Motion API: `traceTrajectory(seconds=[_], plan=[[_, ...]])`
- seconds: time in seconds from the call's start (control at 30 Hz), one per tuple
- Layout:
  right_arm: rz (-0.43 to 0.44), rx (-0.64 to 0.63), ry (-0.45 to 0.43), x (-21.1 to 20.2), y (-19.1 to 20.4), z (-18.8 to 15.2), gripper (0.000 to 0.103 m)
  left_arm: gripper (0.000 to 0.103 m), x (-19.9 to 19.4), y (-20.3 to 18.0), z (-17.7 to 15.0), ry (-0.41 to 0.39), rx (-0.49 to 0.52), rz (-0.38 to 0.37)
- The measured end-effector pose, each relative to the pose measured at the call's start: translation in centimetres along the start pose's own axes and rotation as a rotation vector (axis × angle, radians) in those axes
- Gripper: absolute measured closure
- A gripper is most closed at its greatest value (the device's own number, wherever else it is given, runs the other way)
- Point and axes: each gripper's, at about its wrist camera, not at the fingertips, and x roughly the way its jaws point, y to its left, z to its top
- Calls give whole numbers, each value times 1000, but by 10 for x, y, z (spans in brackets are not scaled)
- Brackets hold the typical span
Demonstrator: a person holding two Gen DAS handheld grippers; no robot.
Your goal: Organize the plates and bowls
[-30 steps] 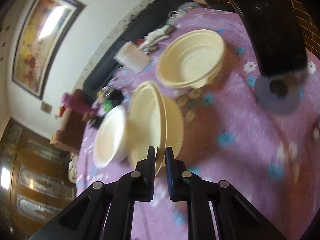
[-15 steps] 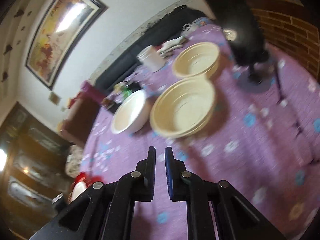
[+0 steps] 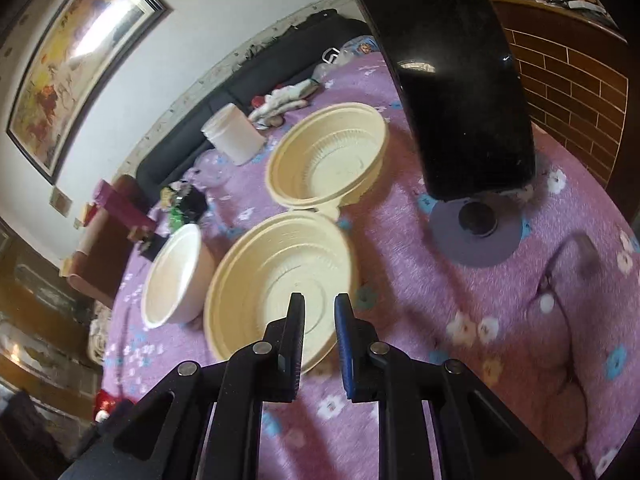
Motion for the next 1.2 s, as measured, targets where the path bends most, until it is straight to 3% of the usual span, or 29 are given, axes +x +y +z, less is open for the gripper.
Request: traceTrajectory(seconds=[0.13, 0.23, 0.43, 0.47, 0.53, 0.6, 0.77, 1.0, 1.2], plan=[[-23, 16, -1, 8, -9, 8, 87, 38, 30, -7, 10, 71, -56, -58], [-26, 17, 12, 15, -13, 11, 86, 37, 52, -11, 16, 102, -78, -54], [-23, 13, 27, 23, -14, 14, 86, 39, 82, -13, 26, 97, -80, -55], [-26, 11, 28, 25, -14, 14, 86, 43, 88, -14, 28, 108, -75, -56], [-25, 8, 31, 27, -14, 13, 87, 71, 95, -15, 29, 120, -82, -85], [-15, 1, 30, 27, -13, 10, 87, 78, 95, -20, 29, 123, -64, -91], [18, -19, 27, 17, -1, 2, 87, 78, 80, -28, 26, 91, -10, -63], [88, -34, 11, -2, 15, -5, 87, 78, 71, -15, 23, 98, -38, -66], [142, -100, 34, -20, 37, -32, 85, 70, 18, 7, 2, 49, -38, -49]])
